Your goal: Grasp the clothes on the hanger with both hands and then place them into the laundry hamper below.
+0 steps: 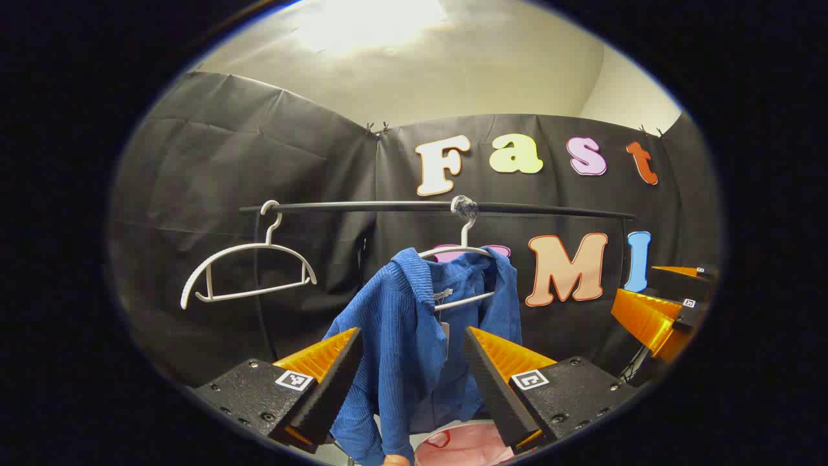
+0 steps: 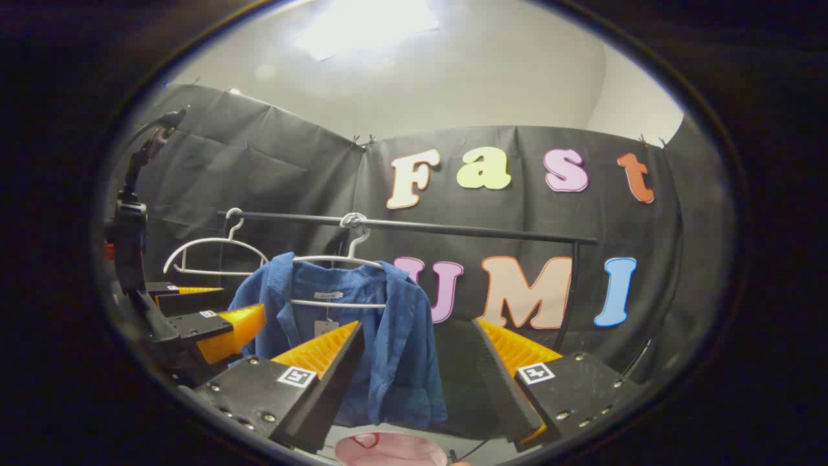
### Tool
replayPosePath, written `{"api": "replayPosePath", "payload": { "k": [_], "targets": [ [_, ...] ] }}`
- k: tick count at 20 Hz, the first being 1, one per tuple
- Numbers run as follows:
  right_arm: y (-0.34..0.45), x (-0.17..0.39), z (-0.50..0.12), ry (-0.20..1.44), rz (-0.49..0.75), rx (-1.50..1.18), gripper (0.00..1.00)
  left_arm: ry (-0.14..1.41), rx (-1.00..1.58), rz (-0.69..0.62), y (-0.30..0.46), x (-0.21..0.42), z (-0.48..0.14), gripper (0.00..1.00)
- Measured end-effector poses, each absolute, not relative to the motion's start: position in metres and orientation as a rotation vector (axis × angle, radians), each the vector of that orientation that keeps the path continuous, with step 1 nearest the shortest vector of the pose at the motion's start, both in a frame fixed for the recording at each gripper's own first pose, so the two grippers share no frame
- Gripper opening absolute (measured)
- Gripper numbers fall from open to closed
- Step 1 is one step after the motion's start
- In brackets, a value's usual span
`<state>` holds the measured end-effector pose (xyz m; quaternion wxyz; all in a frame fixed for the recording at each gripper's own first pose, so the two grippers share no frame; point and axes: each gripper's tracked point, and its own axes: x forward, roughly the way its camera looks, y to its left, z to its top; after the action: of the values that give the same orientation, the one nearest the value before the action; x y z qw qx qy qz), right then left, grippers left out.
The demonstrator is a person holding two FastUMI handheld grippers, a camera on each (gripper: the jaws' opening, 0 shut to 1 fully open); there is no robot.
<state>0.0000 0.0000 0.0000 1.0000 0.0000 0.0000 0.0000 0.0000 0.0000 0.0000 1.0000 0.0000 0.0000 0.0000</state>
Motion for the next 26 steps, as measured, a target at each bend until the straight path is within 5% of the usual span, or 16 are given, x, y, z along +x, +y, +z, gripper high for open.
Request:
{"api": "replayPosePath", "payload": {
  "k": [26],
  "targets": [
    [0.005, 0.009, -0.001, 0.033, 0.001, -0.005, 0.94, 0.090, 0.033, 0.056, 0.001, 0.031, -0.051, 0.94]
  ]
}}
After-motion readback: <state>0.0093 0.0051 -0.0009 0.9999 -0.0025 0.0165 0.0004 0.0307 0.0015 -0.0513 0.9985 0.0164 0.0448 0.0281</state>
